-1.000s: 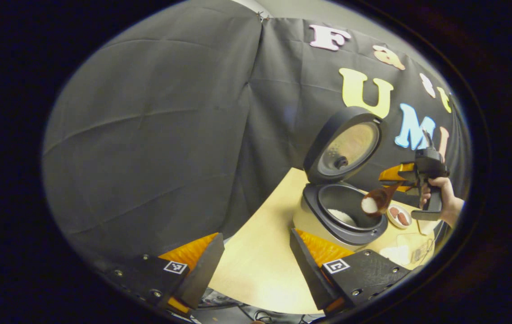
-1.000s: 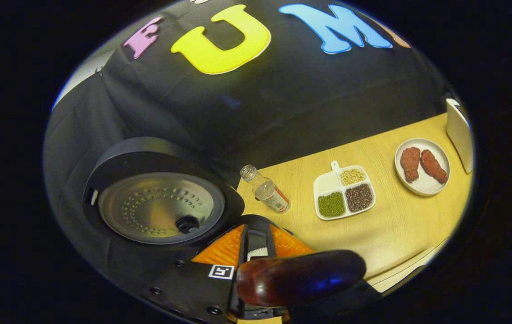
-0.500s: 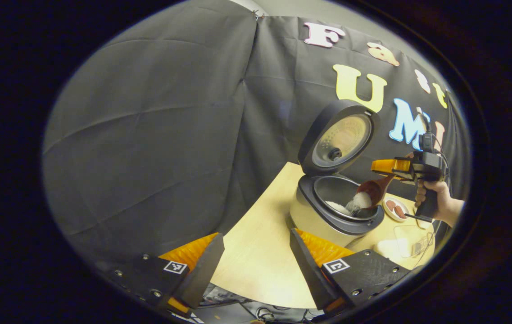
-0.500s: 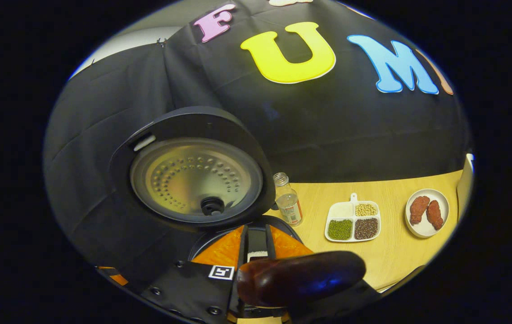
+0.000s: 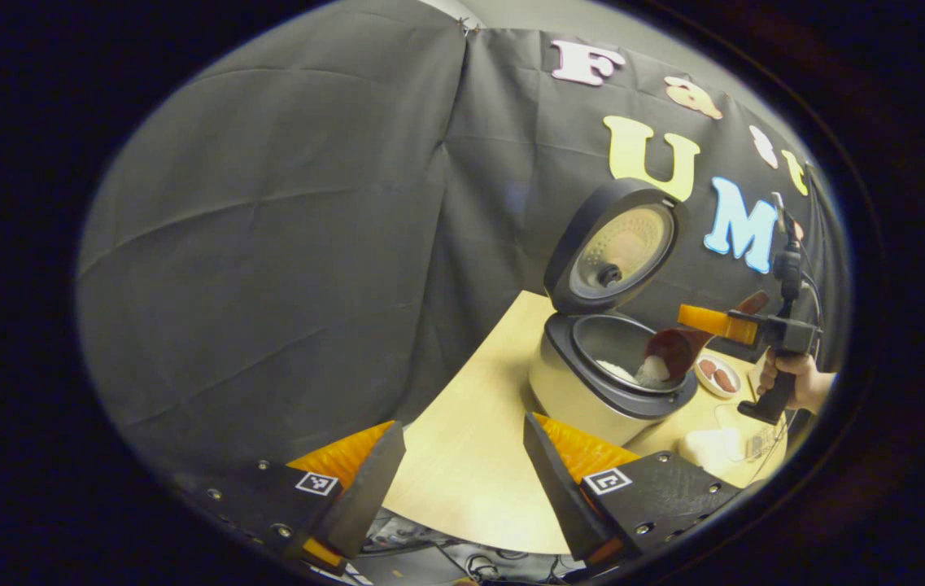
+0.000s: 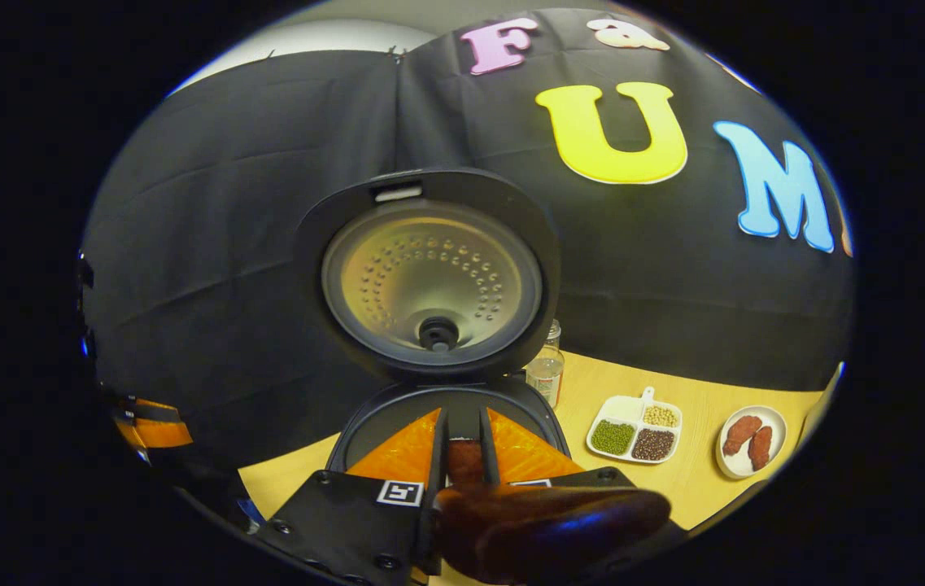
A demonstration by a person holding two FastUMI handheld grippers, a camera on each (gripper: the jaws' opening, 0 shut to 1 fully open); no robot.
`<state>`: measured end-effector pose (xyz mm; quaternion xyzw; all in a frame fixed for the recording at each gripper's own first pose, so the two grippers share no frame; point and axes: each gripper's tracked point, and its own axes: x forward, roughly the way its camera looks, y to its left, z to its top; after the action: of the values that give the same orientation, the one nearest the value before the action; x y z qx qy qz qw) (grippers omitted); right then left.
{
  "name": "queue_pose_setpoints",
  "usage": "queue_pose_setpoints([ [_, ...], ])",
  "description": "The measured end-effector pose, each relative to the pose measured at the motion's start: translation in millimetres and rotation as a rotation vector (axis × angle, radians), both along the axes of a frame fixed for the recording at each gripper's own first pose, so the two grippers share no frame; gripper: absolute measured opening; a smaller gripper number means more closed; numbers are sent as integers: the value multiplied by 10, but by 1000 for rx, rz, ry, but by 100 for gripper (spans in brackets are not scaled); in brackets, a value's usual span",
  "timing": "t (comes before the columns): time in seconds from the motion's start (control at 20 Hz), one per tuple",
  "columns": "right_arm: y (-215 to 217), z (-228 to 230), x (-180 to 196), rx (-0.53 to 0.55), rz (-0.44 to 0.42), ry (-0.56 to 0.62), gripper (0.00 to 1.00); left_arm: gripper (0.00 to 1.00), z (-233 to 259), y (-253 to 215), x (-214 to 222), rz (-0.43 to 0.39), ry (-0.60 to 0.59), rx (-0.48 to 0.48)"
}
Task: Close the left gripper, press the button to open the rice cooker; take a wooden spoon from the chopstick holder with the right hand, scoop a spoonful of rice and pour it into the rice cooker, then put the wooden spoon back into the chopstick holder.
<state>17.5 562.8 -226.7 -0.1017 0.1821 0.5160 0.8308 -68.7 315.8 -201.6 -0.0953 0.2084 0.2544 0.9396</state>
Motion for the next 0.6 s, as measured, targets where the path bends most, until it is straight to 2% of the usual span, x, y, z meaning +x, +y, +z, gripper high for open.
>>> queue_pose_setpoints([
  [0.45, -4, 19, -186, -25, 128, -172, 21, 94, -31, -44, 20, -19, 2, -4],
  [0.6, -28, 5, -208, -31, 136, -194, 20, 94, -33, -40, 28, -22, 0, -5],
])
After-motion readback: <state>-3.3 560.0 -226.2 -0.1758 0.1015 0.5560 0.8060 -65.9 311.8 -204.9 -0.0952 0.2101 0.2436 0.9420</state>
